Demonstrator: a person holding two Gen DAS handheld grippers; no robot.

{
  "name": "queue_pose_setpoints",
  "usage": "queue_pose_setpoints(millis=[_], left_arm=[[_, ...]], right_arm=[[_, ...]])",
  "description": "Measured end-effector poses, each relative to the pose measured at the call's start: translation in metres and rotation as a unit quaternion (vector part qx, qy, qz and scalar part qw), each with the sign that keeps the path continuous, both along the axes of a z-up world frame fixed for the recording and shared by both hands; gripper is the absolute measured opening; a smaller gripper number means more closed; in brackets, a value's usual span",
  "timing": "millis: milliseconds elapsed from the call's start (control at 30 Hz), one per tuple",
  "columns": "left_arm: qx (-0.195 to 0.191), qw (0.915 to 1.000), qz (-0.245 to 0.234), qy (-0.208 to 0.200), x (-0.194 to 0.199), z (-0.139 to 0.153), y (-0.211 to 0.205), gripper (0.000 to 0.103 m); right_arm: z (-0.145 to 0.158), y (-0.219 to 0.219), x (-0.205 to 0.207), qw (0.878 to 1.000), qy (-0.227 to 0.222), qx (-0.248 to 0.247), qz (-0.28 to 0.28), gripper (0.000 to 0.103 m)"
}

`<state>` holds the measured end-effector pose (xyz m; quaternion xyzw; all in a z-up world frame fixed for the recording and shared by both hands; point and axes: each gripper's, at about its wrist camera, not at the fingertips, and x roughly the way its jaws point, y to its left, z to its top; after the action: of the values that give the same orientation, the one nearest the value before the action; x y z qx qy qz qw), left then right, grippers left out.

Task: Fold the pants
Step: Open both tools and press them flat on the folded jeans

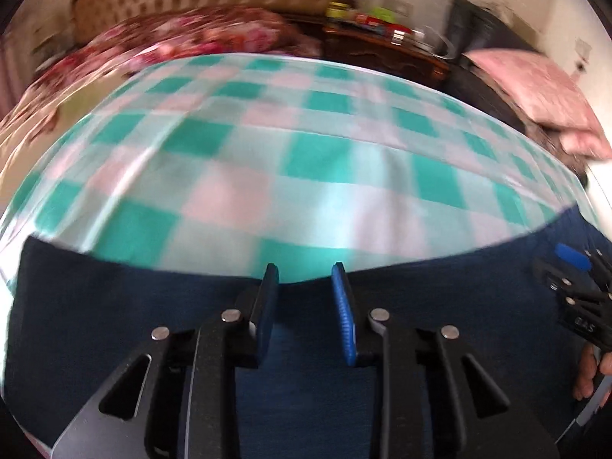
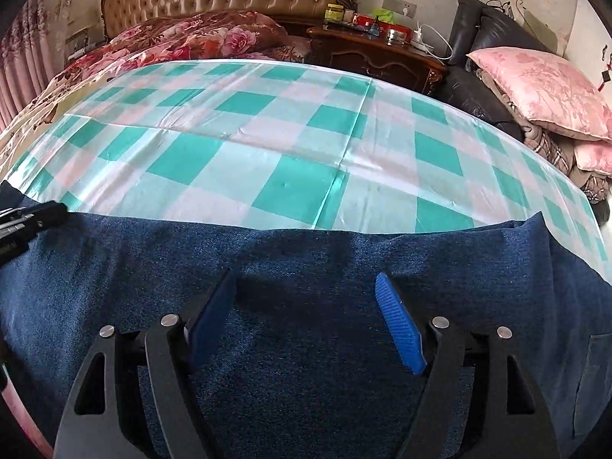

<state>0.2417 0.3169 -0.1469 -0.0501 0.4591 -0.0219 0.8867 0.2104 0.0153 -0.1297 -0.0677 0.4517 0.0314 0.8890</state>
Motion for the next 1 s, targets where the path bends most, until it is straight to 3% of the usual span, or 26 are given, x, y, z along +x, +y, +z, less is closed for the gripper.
queue_pose_setpoints(millis=[100, 167, 233, 367, 433, 467, 500, 533, 733, 833, 1000], left_arm=[[-0.001, 0.9996, 0.027, -0.004, -0.005, 0.005, 0.027, 0.030], [0.041, 0.9960, 0.079, -0.003, -0.010, 0.010, 0.049, 0.037], [0.011, 0.9917, 0.128, -0.011, -0.023, 0.019, 0.081, 0.037], [0.018, 0.9814, 0.187, -0.039, -0.062, 0.040, 0.123, 0.037], [0.001, 0.9774, 0.206, -0.048, -0.085, 0.046, 0.144, 0.037], [-0.015, 0.9744, 0.218, -0.053, -0.100, 0.049, 0.158, 0.037], [-0.030, 0.9721, 0.225, -0.056, -0.113, 0.052, 0.169, 0.037], [-0.044, 0.9705, 0.229, -0.060, -0.125, 0.054, 0.178, 0.036], [-0.098, 0.9724, 0.204, -0.058, -0.171, 0.048, 0.198, 0.032], [-0.097, 0.9786, 0.175, -0.047, -0.172, 0.038, 0.184, 0.030], [-0.075, 0.9868, 0.142, -0.022, -0.158, 0.021, 0.163, 0.031]], right_arm=[[0.000, 0.000, 0.000, 1.000, -0.001, -0.002, -0.002, 0.073], [0.000, 0.000, 0.000, 1.000, -0.001, -0.003, -0.003, 0.073], [0.000, 0.000, 0.000, 1.000, -0.001, -0.005, -0.004, 0.074], [0.000, 0.000, 0.001, 1.000, -0.003, -0.010, -0.007, 0.077], [0.002, 0.001, 0.002, 1.000, 0.002, -0.017, -0.011, 0.077], [0.006, 0.003, 0.001, 1.000, 0.004, -0.023, -0.013, 0.074], [0.009, 0.005, 0.000, 1.000, 0.000, -0.021, -0.011, 0.056], [0.015, 0.010, -0.002, 1.000, -0.006, -0.012, 0.000, 0.046], [0.024, 0.055, 0.002, 0.997, -0.002, 0.029, 0.072, 0.029], [0.010, 0.073, 0.009, 0.997, 0.012, -0.004, 0.080, 0.020], [0.005, 0.078, 0.007, 0.996, -0.002, -0.037, 0.082, 0.020]])
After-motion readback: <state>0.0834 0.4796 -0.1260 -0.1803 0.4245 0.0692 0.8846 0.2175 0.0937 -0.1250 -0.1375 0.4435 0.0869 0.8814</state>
